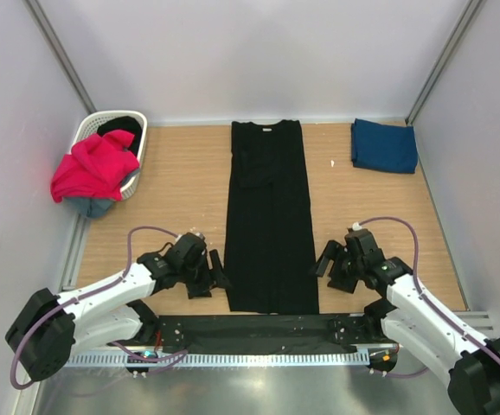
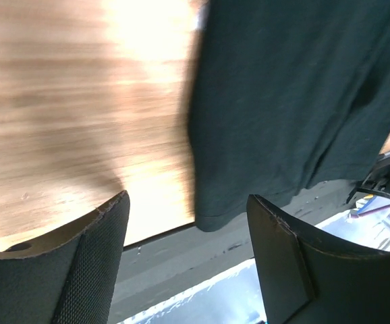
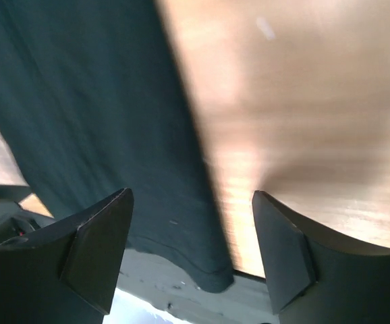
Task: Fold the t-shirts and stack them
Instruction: Fold the tshirt
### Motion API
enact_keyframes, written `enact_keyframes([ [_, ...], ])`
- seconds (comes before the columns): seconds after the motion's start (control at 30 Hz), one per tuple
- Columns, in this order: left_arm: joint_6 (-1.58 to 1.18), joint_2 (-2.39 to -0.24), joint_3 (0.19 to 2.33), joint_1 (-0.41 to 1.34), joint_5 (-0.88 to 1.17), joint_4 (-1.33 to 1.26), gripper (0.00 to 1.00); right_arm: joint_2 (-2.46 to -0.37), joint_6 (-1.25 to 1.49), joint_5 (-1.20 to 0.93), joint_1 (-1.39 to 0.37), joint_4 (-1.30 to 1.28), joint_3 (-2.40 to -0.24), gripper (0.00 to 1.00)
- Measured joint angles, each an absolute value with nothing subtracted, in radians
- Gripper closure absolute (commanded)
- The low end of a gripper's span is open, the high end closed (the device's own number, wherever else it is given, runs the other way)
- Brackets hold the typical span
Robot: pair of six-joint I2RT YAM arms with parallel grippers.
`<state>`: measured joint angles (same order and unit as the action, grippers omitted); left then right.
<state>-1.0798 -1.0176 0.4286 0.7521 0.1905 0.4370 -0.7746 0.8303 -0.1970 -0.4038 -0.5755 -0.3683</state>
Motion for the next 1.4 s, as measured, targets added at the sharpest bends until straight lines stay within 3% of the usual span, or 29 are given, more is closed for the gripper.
enact_keyframes([
  [0.17,-1.132,-1.024,0.385,0.752,0.221,0.366,0.32,-0.733,0.908,-0.286,-0.403,-0.525,-0.279,0.25],
  [0.3,-1.175,-1.080,0.376,0.765,0.251,0.276,0.44,-0.733,0.930,-0.318,-0.403,-0.499,-0.264,0.30],
  [1.0,-1.224,-1.111,0.365,0.793,0.228,0.244,0.56,-0.707,0.893,-0.348,-0.404,-0.813,-0.299,0.42],
  [1.4,-1.250,-1.120,0.358,0.815,0.213,0.235,0.68,-0.726,0.918,-0.459,-0.404,-0.761,-0.248,0.56],
])
